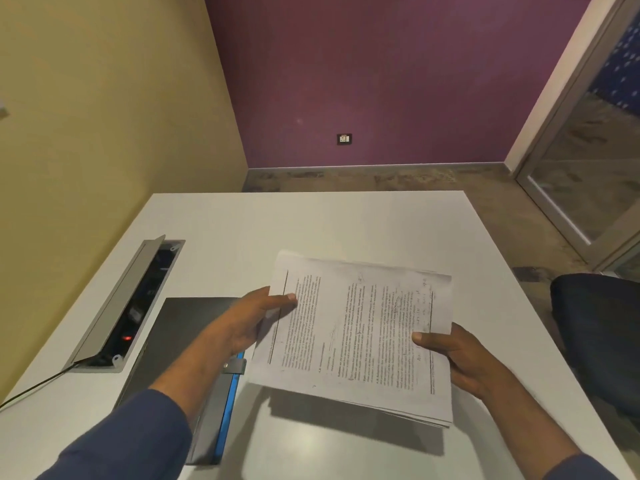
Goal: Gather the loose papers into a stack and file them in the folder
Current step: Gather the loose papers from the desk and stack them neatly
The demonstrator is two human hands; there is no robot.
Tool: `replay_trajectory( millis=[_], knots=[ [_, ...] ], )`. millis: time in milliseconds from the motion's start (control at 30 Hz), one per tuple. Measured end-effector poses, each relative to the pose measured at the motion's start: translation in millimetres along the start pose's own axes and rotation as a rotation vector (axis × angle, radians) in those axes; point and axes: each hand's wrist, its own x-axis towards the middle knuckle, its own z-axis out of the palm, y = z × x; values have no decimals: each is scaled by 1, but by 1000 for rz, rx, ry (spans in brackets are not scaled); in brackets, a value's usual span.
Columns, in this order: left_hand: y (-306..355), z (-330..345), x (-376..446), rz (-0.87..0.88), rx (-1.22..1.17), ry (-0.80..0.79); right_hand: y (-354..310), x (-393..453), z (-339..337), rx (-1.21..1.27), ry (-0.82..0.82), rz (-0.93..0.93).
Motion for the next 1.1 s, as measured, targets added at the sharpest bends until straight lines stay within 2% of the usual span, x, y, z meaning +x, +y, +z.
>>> replay_trajectory(
  millis=[167,267,333,433,600,767,867,1000,1067,1100],
  knots=[
    [-26,2,7,116,291,106,-8,-2,10,-334,217,-123],
    [-48,11,8,299,307,204,0,4,18,-443,455,-309],
    [-59,16,8,408,302,274,8,8,22,-473,556,-443],
    [-72,17,9,485,287,282,24,9,22,-526,552,-514],
    [-87,23,10,356,288,166,46,0,15,-458,455,-392],
    [-86,41,13,338,342,221,55,3,22,-372,599,-361],
    [-85,47,11,374,367,261,54,6,31,-469,677,-449],
    [-89,46,5,492,285,268,47,4,47,-590,656,-739],
    [-97,45,3,483,304,271,57,7,48,-628,646,-745],
    [-103,45,3,444,347,280,65,9,48,-630,662,-665]
  ],
)
